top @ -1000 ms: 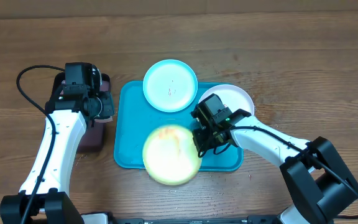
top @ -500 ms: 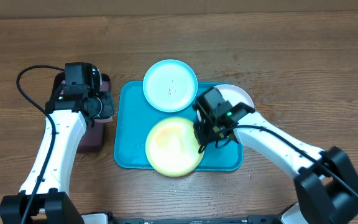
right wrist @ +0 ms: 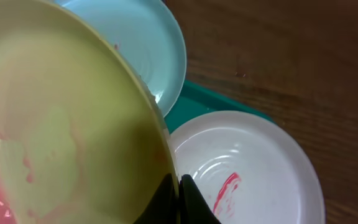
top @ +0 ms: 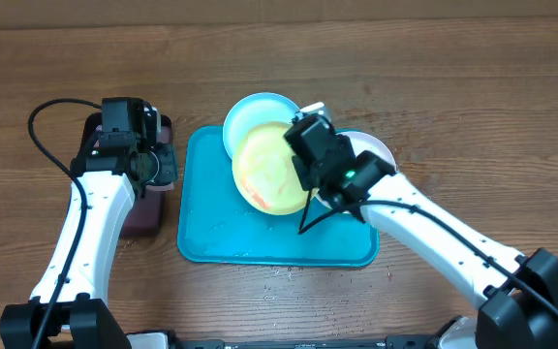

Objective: Clean dirty plates on tray and stack at the side
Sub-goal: 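Lift the yellow plate with the right gripper and tilt it up, then carry the yellow plate right and set it on the table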

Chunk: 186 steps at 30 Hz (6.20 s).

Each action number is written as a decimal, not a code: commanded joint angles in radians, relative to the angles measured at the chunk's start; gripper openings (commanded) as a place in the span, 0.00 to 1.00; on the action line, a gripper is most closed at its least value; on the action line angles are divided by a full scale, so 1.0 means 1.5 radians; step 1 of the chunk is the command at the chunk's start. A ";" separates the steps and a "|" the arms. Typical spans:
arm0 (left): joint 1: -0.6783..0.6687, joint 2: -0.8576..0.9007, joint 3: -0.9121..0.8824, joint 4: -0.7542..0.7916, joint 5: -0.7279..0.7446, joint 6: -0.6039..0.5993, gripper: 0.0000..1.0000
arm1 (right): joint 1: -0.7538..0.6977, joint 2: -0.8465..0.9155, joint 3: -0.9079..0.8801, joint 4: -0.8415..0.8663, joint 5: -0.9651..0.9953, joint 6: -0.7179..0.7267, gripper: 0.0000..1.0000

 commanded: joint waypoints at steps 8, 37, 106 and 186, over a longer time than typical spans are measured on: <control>0.003 0.020 -0.013 0.056 -0.075 0.114 0.04 | 0.125 -0.014 0.017 0.084 0.247 -0.167 0.04; 0.115 0.167 -0.015 0.171 -0.021 0.106 0.91 | 0.209 -0.014 0.017 0.175 0.375 -0.257 0.04; 0.115 0.170 0.088 0.035 0.024 0.075 0.67 | 0.208 -0.014 0.017 0.175 0.368 -0.257 0.04; 0.115 0.171 0.084 -0.008 0.041 0.028 0.75 | -0.652 -0.043 -0.119 -0.055 -0.277 0.260 0.04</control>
